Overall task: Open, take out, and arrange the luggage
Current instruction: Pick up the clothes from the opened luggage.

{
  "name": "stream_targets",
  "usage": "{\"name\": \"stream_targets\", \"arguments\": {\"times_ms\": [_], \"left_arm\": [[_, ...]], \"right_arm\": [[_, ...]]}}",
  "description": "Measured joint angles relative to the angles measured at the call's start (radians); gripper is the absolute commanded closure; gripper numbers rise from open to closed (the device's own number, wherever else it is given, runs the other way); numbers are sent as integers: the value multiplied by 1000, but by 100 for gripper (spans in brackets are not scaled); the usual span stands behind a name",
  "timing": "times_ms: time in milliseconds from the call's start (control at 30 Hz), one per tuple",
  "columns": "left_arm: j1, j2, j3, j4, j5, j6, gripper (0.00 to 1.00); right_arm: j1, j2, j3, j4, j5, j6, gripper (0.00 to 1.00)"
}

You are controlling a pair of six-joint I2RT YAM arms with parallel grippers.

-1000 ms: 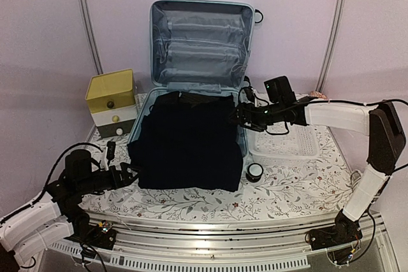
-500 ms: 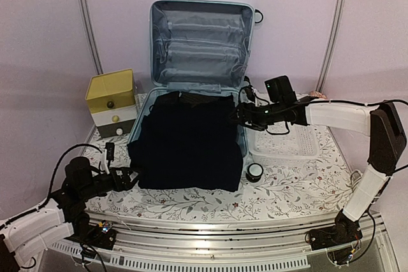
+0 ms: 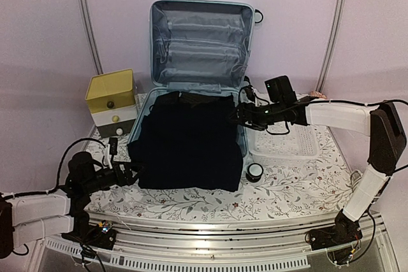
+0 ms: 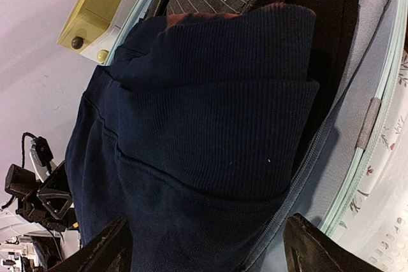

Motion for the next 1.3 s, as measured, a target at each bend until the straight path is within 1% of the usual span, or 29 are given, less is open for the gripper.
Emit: {"name": "stream_targets", "arguments": {"times_ms": [67, 133, 167, 267, 333, 367, 433, 600, 700, 800, 900, 967, 1033, 1100, 1200, 1267, 1300], "left_arm": [[6, 24, 0, 55, 15, 14, 2], [8, 55, 0, 95, 32, 32, 5], [9, 74, 0, 115, 41, 41, 9], [19, 129, 1, 160, 78, 63, 26], [27, 151, 5, 168, 105, 72, 33], [30, 155, 9, 169, 123, 72, 35], [31, 147, 10, 164, 146, 64, 35], [31, 71, 5, 112, 190, 13, 31], [31, 12, 0, 73, 206, -15, 32], [31, -19, 0, 49, 214, -26, 35], [31, -20, 0, 35, 216, -28, 40], [31, -5, 0, 33, 217, -26, 50], [31, 23, 0, 37, 220, -28, 62], [31, 61, 5, 39, 223, -24, 73], [32, 110, 21, 37, 229, -18, 87], [32, 119, 34, 26, 232, -11, 97], [32, 119, 37, 21, 233, -12, 100]], "right_arm": [[0, 0, 0, 0, 0, -1, 17], [0, 0, 0, 0, 0, -2, 17], [0, 0, 0, 0, -1, -2, 17], [0, 0, 0, 0, -2, -3, 17], [0, 0, 0, 0, -4, -5, 18], [0, 0, 0, 0, -6, -5, 18], [-3, 0, 0, 0, -11, -6, 18], [-19, 8, 6, 6, -28, 5, 14], [-32, 39, 32, 18, -41, 19, 18], [-40, 93, 74, 33, -68, 31, 26], [-43, 158, 122, 53, -101, 43, 37], [-44, 188, 134, 74, -125, 58, 50], [-44, 205, 135, 86, -141, 68, 61], [-44, 212, 135, 97, -151, 78, 72], [-44, 212, 138, 110, -166, 90, 86], [-44, 211, 140, 117, -174, 90, 94], [-44, 211, 140, 119, -177, 90, 96]]}}
